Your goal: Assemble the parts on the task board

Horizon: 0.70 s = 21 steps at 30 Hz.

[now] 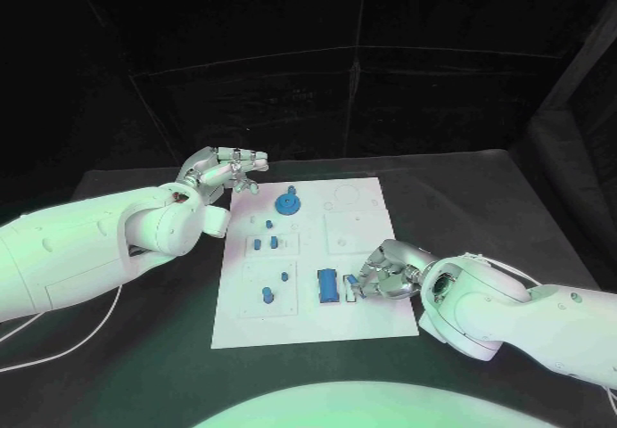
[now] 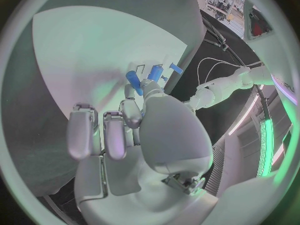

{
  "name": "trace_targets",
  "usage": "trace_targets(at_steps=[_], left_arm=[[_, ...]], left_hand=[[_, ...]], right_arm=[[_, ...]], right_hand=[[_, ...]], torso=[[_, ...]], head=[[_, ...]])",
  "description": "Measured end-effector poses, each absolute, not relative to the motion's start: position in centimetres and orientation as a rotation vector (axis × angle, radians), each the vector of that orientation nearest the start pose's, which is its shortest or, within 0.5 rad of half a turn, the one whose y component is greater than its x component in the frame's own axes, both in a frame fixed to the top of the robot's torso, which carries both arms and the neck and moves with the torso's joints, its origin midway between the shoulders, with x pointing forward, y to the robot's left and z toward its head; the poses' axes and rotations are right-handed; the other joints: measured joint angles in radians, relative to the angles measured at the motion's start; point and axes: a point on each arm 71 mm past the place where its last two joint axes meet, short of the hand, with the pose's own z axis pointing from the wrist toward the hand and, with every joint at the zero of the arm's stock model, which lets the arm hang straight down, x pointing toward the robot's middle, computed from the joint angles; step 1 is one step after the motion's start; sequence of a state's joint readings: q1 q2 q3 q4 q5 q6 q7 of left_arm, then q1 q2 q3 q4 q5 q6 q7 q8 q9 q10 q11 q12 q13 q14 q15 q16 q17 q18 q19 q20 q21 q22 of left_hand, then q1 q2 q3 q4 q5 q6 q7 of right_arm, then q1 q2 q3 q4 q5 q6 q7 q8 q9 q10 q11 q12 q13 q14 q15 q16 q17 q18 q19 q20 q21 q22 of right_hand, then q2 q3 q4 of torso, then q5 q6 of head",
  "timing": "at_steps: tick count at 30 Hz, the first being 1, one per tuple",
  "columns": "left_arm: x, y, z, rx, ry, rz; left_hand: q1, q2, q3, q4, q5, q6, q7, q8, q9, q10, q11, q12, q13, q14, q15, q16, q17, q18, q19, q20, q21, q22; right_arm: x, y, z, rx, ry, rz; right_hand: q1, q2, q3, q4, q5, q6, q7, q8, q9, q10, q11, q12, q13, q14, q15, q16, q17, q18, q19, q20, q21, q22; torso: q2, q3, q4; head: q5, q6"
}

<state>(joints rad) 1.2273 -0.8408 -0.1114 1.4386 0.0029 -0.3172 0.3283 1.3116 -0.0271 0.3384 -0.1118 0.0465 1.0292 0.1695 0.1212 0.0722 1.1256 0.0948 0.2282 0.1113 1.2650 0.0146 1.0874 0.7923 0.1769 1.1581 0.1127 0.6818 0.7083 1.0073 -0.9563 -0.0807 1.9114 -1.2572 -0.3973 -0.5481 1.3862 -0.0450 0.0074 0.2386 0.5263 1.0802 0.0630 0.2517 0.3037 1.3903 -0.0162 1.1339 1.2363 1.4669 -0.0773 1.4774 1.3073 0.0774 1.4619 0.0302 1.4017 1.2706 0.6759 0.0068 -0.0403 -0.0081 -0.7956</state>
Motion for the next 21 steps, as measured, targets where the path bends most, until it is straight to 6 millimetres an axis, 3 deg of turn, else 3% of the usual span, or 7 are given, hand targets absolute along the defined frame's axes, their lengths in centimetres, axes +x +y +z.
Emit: trace_targets(at_steps=[10, 14, 21], left_arm=[[50.08, 23.63, -20.08, -1.17, 1.485, -1.392], [50.08, 23.62, -20.08, -1.17, 1.485, -1.392], [50.08, 23.6, -20.09, -1.17, 1.486, -1.393]], left_hand=[[0.0, 0.0, 0.0, 0.0, 0.0, 0.0, 0.0, 0.0, 0.0, 0.0, 0.0, 0.0, 0.0, 0.0, 0.0, 0.0, 0.0, 0.0, 0.0, 0.0, 0.0, 0.0], [0.0, 0.0, 0.0, 0.0, 0.0, 0.0, 0.0, 0.0, 0.0, 0.0, 0.0, 0.0, 0.0, 0.0, 0.0, 0.0, 0.0, 0.0, 0.0, 0.0, 0.0, 0.0], [0.0, 0.0, 0.0, 0.0, 0.0, 0.0, 0.0, 0.0, 0.0, 0.0, 0.0, 0.0, 0.0, 0.0, 0.0, 0.0, 0.0, 0.0, 0.0, 0.0, 0.0, 0.0]], right_arm=[[36.6, -17.06, -25.67, 0.32, 2.078, 0.608], [36.59, -16.86, -25.71, 0.317, 2.084, 0.611], [36.61, -16.66, -25.78, 0.312, 2.091, 0.61]], right_hand=[[-0.036, -0.014, -0.012, 0.02, -0.019, 0.007, -0.001, 0.0, 0.003, 0.007, 0.0, 0.001, 0.002, 0.0, 0.0, 0.0, 0.0, 0.0, 0.0, 0.0, 0.004, 0.003], [-0.058, -0.01, -0.021, 0.034, -0.044, 0.014, -0.001, 0.001, 0.007, 0.007, 0.0, 0.001, -0.001, 0.0, 0.0, 0.0, 0.0, 0.0, 0.0, 0.0, 0.004, 0.006], [-0.098, -0.001, -0.036, 0.049, -0.044, 0.035, -0.006, 0.001, 0.015, 0.011, -0.004, 0.001, 0.007, 0.0, 0.0, 0.004, 0.001, 0.0, 0.0, 0.0, 0.007, 0.009]], torso=[[0.0, 0.0007, 0.0], [0.0, 0.0012, -0.0012], [0.0, 0.001, -0.0013]], head=[[0.005, 0.002], [0.005, 0.001], [0.004, -0.001]])
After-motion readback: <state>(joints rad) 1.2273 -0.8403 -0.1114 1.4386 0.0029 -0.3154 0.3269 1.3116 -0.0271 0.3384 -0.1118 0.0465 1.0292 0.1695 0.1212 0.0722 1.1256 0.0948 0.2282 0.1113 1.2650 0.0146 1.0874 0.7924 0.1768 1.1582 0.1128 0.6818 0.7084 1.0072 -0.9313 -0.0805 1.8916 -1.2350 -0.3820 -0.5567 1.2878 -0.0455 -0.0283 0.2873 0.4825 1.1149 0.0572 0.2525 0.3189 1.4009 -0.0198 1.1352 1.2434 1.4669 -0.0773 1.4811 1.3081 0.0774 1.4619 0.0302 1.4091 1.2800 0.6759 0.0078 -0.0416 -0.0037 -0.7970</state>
